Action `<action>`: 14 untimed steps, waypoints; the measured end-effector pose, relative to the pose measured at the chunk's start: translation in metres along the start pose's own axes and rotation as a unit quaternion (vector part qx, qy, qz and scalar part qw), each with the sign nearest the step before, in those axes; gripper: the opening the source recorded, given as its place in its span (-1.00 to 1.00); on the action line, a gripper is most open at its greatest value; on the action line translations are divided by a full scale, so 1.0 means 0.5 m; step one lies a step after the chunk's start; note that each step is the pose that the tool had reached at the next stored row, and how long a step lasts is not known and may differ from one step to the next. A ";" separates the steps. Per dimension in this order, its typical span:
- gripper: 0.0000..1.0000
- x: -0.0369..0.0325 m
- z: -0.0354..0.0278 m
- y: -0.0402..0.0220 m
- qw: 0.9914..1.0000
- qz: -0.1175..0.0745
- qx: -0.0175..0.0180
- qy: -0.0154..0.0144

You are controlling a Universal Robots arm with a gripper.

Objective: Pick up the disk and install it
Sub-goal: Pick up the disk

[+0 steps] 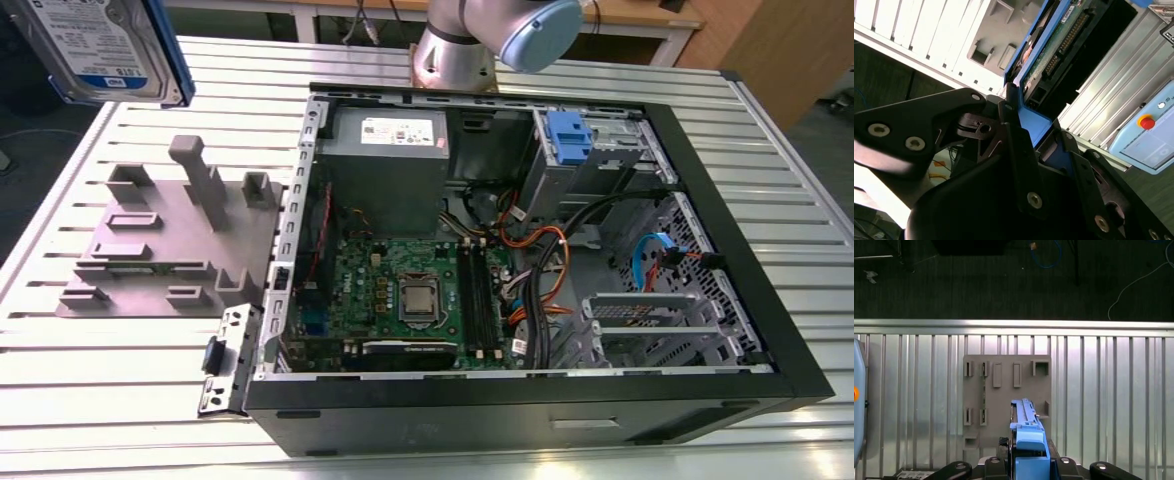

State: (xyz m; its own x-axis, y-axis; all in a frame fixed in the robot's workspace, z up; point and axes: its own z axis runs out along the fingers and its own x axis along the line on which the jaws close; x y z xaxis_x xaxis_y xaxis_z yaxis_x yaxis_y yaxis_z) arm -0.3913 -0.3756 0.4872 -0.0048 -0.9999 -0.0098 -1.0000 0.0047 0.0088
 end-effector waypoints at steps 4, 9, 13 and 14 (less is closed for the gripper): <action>-0.27 0.000 0.000 -0.016 1.000 0.000 0.000 0.000; -0.27 0.000 0.000 -0.035 1.000 0.000 0.000 0.000; -0.27 0.000 0.000 -0.043 1.000 0.000 0.000 0.000; -0.27 0.001 0.000 -0.044 1.000 0.000 0.000 0.000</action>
State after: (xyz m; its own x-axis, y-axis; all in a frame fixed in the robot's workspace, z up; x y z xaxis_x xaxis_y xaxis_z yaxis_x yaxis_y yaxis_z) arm -0.3691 -0.3760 0.4871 -0.0047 -0.9999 -0.0097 -1.0000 0.0047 0.0086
